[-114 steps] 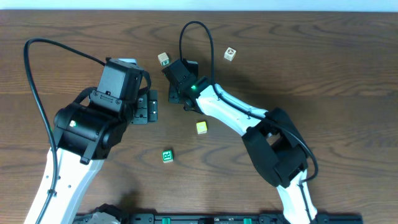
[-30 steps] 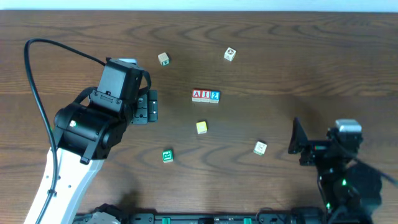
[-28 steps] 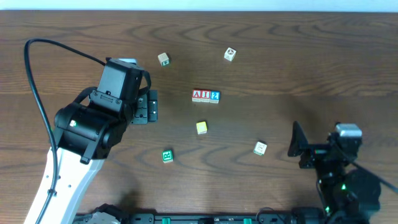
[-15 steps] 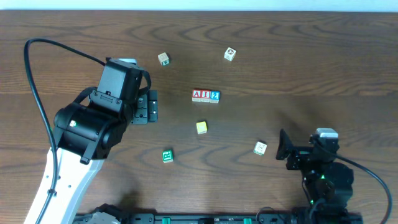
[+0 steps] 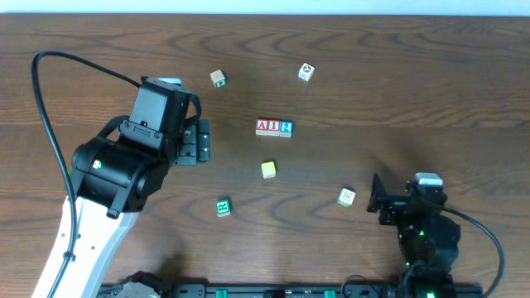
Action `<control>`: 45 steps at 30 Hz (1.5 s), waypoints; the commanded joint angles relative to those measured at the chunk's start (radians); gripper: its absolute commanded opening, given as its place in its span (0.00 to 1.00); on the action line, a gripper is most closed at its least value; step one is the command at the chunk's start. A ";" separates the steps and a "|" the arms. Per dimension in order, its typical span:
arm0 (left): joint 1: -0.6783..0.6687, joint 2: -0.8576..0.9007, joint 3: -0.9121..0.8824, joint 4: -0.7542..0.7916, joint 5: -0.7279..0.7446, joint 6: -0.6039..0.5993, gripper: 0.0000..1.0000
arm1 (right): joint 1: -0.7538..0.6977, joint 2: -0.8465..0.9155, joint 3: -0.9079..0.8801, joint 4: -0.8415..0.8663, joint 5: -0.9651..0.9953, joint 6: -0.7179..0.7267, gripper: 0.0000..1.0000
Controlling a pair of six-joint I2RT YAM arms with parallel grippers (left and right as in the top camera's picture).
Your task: Spell out Ai2
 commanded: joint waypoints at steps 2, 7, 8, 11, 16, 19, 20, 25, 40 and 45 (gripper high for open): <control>0.002 -0.001 0.007 -0.003 -0.015 0.000 0.95 | -0.009 -0.006 -0.021 0.018 0.103 -0.013 0.99; 0.002 -0.001 0.007 -0.003 -0.015 0.000 0.95 | -0.008 -0.022 -0.021 0.019 0.109 -0.068 0.99; 0.001 -0.001 0.007 -0.003 -0.015 0.000 0.96 | -0.008 -0.034 -0.021 0.019 0.109 -0.079 0.99; 0.002 -0.001 0.007 -0.003 -0.015 0.000 0.96 | -0.008 -0.079 -0.021 0.019 0.107 -0.087 0.99; 0.001 -0.001 0.007 -0.003 -0.015 0.000 0.95 | -0.008 -0.149 -0.021 0.019 0.105 -0.087 0.99; 0.002 -0.001 0.007 -0.003 -0.015 0.000 0.95 | -0.007 -0.203 -0.021 0.019 0.105 -0.087 0.99; 0.001 -0.001 0.007 -0.003 -0.015 0.000 0.95 | -0.007 -0.213 -0.021 0.023 0.105 -0.087 0.99; 0.002 -0.001 0.007 -0.003 -0.015 0.000 0.95 | 0.000 -0.210 -0.022 0.021 0.105 -0.087 0.99; 0.001 -0.001 0.007 -0.003 -0.015 0.000 0.95 | 0.000 -0.210 -0.022 0.020 0.105 -0.087 0.99; 0.002 -0.057 0.007 0.006 -0.044 0.030 0.95 | 0.000 -0.210 -0.022 0.020 0.105 -0.087 0.99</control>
